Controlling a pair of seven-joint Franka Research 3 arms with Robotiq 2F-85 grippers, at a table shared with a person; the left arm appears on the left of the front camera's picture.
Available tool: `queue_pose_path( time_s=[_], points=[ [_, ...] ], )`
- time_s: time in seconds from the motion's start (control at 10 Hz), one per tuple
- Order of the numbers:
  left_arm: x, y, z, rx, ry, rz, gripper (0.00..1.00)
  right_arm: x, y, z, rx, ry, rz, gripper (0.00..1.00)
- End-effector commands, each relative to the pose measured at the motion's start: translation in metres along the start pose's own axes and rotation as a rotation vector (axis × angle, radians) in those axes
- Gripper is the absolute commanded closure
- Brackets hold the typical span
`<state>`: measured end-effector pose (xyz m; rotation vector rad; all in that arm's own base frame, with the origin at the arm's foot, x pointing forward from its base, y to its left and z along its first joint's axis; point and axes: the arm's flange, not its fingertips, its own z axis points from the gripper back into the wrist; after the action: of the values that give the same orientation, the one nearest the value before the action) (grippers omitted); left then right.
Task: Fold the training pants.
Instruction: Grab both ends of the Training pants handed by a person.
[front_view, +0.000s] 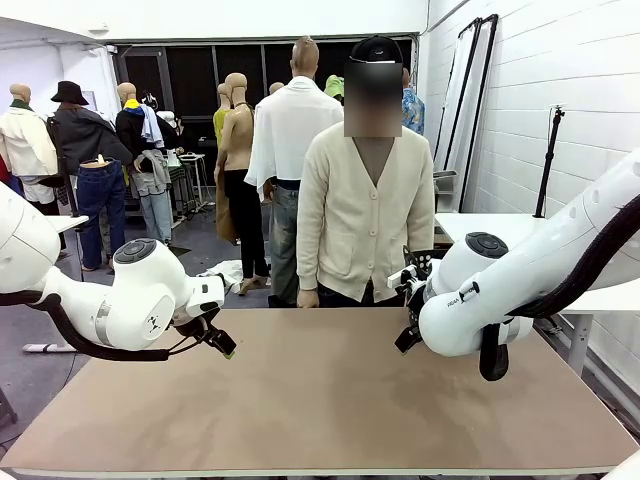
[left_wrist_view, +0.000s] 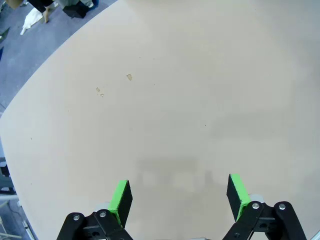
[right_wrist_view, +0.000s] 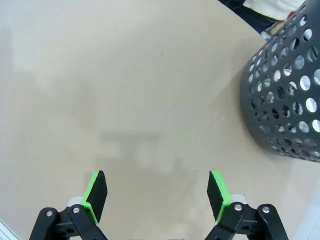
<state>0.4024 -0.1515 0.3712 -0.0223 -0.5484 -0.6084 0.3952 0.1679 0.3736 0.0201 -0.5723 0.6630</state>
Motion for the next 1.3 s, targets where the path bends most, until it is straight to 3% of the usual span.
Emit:
queue_pose_path(
  time_s=[0.0,0.4,0.8,1.2],
  points=[
    [0.000,0.001,0.000,0.000,0.000,0.002,0.00,0.000,0.000,0.000,0.000,0.000,-0.001,0.00],
    [0.000,0.000,0.000,0.000,0.000,0.000,0.00,0.000,0.000,0.000,0.000,0.000,0.000,0.00],
    [0.029,-0.002,0.051,-0.004,0.044,-0.030,0.00,0.025,-0.021,0.054,0.051,-0.003,0.031,0.00],
    [0.050,-0.004,0.113,-0.001,-0.025,-0.013,0.00,0.047,-0.031,0.112,0.049,-0.025,0.051,0.00]
  ],
)
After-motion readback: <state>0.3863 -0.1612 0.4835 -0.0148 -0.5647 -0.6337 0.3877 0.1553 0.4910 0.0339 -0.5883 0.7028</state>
